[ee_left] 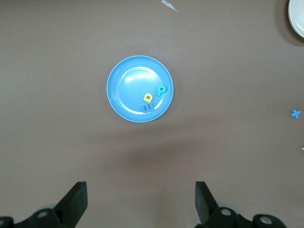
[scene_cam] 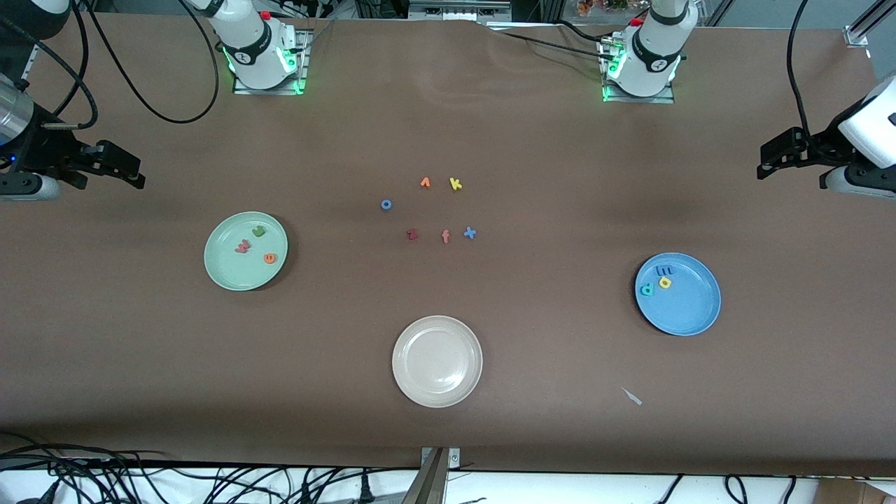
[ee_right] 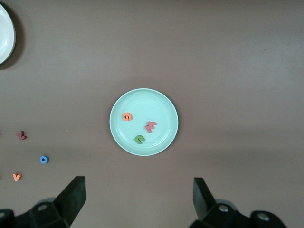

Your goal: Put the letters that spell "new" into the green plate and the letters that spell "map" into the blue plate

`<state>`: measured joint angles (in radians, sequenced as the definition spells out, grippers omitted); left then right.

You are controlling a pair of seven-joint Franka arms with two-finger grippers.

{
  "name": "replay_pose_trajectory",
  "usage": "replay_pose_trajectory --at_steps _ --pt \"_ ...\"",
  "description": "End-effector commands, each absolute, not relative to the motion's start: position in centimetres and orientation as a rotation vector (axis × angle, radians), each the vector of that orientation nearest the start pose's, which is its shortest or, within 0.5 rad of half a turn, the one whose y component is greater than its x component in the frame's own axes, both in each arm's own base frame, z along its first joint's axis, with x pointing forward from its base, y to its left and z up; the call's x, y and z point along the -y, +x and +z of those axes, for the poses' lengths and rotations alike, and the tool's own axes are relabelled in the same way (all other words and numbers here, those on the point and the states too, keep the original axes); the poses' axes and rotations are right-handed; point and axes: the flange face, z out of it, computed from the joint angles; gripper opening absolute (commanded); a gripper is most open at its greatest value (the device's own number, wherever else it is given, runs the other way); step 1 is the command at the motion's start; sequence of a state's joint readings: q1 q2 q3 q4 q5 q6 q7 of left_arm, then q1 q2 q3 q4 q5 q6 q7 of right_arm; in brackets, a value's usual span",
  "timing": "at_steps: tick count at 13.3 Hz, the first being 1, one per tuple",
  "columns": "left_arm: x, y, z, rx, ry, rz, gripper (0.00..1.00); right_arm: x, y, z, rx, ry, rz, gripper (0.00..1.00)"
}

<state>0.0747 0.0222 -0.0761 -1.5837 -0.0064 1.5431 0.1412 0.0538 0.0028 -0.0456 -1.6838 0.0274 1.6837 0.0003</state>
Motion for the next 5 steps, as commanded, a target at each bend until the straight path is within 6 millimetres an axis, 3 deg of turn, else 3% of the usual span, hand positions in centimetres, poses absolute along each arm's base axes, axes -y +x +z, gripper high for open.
replay_pose_trajectory --at_steps 1,5 --pt "-0.13 55.32 60.68 -0.26 -3.158 0.108 1.0 -0.62 56.15 58.31 -0.003 -3.112 -0.012 1.0" --pt "-0.44 55.41 60.63 -0.251 -3.162 0.103 1.0 -0.45 56.2 58.11 -0.01 -3.113 -0.002 1.0"
